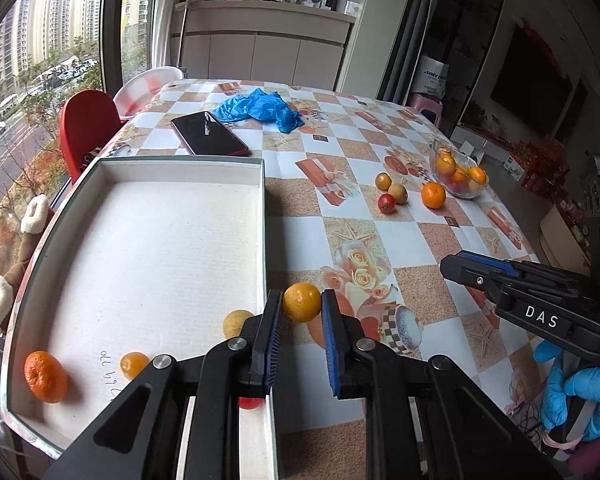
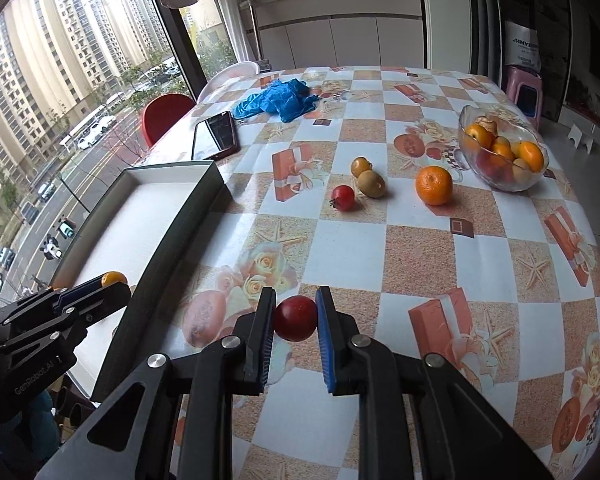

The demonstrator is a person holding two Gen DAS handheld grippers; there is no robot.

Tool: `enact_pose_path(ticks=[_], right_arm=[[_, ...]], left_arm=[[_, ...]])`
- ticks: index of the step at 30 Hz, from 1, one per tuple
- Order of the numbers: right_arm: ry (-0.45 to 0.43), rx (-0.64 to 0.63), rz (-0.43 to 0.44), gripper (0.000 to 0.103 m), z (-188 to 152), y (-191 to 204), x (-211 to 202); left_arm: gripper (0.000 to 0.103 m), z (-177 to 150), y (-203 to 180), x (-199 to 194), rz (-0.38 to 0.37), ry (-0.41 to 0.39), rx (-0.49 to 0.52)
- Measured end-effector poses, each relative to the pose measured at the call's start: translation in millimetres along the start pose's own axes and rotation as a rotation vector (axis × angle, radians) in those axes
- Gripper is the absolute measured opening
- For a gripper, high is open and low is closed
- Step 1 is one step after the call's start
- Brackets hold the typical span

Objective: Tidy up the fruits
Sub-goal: 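Carry both tomatoes into the white tray and open both tools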

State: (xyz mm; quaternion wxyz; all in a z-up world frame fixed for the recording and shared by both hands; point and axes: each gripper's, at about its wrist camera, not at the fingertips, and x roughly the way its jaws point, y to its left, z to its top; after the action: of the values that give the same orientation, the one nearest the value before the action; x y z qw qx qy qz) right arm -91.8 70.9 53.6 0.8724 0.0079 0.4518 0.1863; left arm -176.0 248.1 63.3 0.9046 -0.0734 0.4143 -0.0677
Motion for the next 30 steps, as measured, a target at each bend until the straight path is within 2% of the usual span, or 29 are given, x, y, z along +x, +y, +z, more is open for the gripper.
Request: enact_pose_path(ticks=[14,30], right_arm=[[0.014,-0.125,0.043,0.022,17.4,76.8,16.9],[0.091,-0.221,0.113,0.022,29.9,146.1,62.6]], left_arm=[[0.021,-1.0,57.0,-7.7,0.063,-0.036,-0.053],[0.021,1.8,106.1,7.8,0.103,-0.029,-0.107]])
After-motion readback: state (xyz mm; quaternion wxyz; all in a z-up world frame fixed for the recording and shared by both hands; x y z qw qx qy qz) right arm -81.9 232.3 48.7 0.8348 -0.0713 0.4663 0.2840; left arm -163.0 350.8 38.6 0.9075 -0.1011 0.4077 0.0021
